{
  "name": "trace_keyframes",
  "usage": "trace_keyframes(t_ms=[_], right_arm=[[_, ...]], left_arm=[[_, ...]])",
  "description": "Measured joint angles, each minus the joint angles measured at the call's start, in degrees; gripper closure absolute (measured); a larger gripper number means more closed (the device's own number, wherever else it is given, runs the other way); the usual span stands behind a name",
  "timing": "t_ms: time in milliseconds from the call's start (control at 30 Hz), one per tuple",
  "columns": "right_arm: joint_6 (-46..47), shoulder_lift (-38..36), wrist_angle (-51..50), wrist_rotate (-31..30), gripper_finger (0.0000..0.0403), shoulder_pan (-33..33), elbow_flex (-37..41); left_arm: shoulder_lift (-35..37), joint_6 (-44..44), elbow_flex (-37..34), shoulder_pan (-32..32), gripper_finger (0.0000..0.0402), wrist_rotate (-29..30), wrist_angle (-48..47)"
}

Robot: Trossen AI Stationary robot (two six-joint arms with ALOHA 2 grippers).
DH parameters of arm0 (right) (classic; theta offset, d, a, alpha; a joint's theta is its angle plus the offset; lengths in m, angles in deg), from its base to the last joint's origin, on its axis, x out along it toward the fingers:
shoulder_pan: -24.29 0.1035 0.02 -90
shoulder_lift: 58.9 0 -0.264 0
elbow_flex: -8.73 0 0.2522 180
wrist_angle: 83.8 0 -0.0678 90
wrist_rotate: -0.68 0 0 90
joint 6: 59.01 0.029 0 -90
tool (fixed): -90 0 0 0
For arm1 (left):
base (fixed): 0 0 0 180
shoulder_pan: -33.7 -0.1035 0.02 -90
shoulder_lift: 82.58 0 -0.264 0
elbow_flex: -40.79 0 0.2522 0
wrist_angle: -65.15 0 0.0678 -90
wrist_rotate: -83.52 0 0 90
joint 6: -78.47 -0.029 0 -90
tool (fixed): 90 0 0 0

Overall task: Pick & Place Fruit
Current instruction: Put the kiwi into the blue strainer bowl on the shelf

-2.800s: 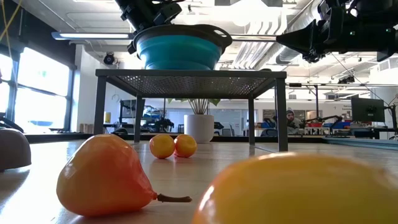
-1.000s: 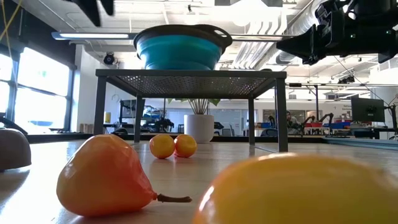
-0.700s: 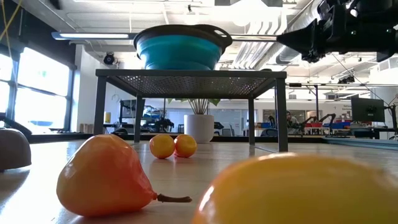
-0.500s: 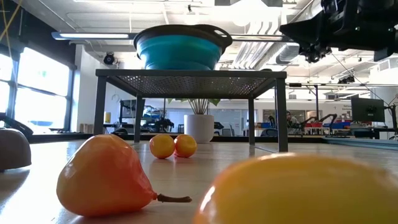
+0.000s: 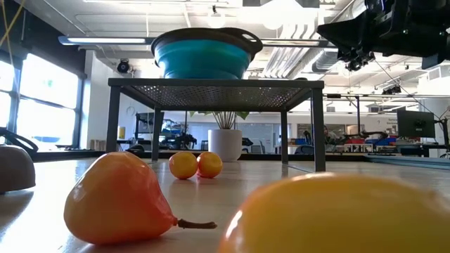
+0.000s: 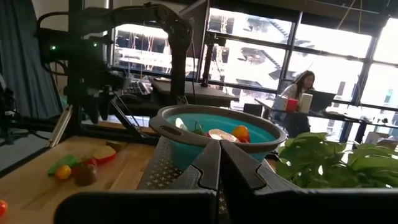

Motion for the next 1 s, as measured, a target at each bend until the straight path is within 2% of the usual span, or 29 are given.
trace_keyframes(t_ms=[267,500,733,867,1000], right_arm=[[-0.16,0.0,0.26,0.02,0.0401,0.0,0.0],[-0.34,0.0,0.3,0.0,0.0401,0.0,-0.02],[-0.27,0.0,-0.94,-0.38,0.0401,0.0,-0.09],[-0.16,0.0,-1.03,-0.46,0.0401,0.0,-0.09],[0.07,0.0,-1.01,-2.31,0.0401,0.0,-0.09]], left_arm=[[-2.61,-16.56,0.0,0.07,0.019,-7.62,-1.88],[-2.67,-27.3,0.0,0.41,0.019,-6.88,-3.18],[-2.67,-26.51,0.0,0.35,0.019,-4.65,-7.29],[-2.08,-28.59,0.0,0.33,0.019,-3.96,-12.89],[0.65,-33.28,-0.1,0.33,0.019,1.52,-15.53]])
